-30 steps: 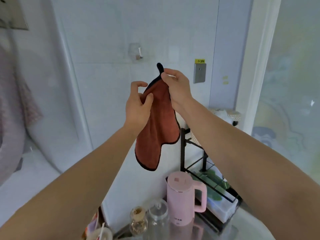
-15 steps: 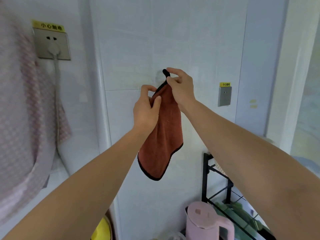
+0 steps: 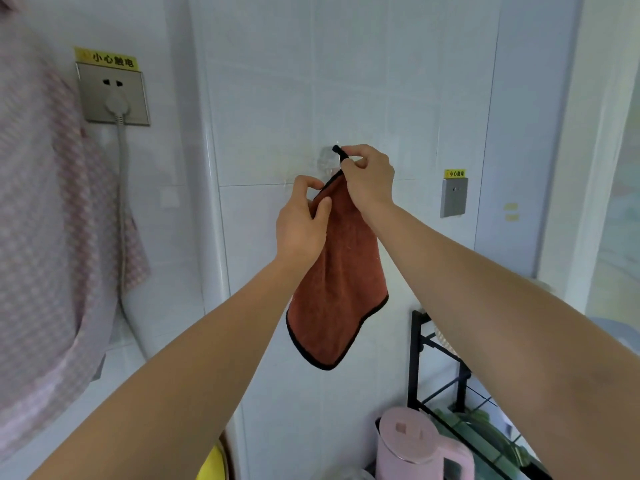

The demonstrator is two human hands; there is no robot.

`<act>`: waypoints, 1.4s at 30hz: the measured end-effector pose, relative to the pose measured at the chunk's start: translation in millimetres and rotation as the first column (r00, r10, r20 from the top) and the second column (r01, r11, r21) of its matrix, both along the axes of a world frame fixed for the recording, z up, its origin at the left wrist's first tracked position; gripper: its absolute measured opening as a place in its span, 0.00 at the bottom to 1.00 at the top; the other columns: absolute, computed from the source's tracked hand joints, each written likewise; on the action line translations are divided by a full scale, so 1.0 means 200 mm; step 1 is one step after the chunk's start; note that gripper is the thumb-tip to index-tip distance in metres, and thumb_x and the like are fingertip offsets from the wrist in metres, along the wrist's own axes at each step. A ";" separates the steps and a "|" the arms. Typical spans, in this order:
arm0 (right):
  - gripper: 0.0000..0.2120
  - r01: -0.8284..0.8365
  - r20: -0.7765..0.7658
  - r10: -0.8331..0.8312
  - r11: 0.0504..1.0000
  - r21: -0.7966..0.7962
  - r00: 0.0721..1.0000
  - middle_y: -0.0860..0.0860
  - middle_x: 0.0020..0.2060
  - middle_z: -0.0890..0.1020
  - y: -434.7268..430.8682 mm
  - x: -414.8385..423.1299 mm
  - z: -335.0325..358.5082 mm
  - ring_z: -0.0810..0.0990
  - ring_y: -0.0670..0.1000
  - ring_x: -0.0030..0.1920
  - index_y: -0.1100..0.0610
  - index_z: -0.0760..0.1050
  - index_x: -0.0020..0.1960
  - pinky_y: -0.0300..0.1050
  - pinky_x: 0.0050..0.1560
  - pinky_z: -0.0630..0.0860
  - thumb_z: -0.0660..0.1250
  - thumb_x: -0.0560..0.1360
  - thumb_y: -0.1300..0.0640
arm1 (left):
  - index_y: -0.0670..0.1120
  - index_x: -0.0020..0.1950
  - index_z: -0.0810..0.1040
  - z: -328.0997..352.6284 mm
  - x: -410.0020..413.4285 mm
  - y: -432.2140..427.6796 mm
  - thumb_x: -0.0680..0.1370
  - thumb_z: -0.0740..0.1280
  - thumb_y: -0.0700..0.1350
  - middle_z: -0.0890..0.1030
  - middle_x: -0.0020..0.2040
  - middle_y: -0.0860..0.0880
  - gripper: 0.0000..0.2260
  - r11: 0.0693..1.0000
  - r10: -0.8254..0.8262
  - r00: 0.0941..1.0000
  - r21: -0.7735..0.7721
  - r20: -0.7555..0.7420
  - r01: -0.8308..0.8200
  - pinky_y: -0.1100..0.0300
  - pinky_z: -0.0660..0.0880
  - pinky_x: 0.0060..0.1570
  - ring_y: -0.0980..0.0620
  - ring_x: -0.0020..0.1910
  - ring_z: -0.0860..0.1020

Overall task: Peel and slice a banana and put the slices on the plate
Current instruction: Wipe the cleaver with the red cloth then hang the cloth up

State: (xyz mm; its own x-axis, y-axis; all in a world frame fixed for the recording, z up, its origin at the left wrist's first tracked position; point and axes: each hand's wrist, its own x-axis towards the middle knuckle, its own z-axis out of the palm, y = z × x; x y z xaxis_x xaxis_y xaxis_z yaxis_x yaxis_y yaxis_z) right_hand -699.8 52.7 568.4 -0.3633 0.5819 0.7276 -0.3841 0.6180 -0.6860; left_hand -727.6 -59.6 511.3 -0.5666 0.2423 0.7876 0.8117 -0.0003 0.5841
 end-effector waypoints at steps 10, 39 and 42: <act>0.08 0.009 -0.041 -0.012 0.998 -0.063 0.999 0.46 0.34 0.82 -0.01 -0.02 -0.02 0.78 0.42 0.35 0.55 0.81 0.49 0.33 0.39 0.71 0.66 0.76 0.53 | 0.50 0.57 0.72 -0.04 0.00 0.00 0.81 0.61 0.45 0.74 0.32 0.54 0.06 1.000 -0.016 0.999 -0.004 0.036 0.016 0.59 0.72 0.35 0.56 0.30 0.73; 0.13 0.019 0.215 0.021 0.983 -0.183 0.976 0.50 0.55 0.78 -0.07 0.57 -1.13 0.77 0.46 0.51 0.55 0.71 0.63 0.30 0.51 0.72 0.60 0.79 0.59 | 0.44 0.56 0.76 -1.05 0.45 0.05 0.75 0.64 0.37 0.74 0.50 0.45 0.11 0.962 0.241 0.970 -0.132 0.005 -0.238 0.57 0.66 0.49 0.46 0.50 0.71; 0.09 0.056 0.312 0.028 0.965 -0.257 0.950 0.54 0.46 0.81 -0.10 0.93 -1.44 0.80 0.51 0.43 0.57 0.75 0.57 0.40 0.47 0.76 0.59 0.79 0.63 | 0.46 0.53 0.76 -1.37 0.70 0.00 0.76 0.62 0.37 0.76 0.46 0.49 0.08 0.941 0.085 0.972 -0.338 0.221 -0.006 0.59 0.68 0.43 0.49 0.43 0.74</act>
State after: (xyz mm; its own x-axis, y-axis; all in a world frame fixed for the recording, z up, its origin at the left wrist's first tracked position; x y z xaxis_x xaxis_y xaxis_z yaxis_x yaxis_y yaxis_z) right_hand -514.1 33.1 280.9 -0.5365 0.7415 0.4030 -0.1192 0.4062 -0.9060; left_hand -587.1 -59.4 236.7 -0.7381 0.4371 0.5139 0.6506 0.2598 0.7136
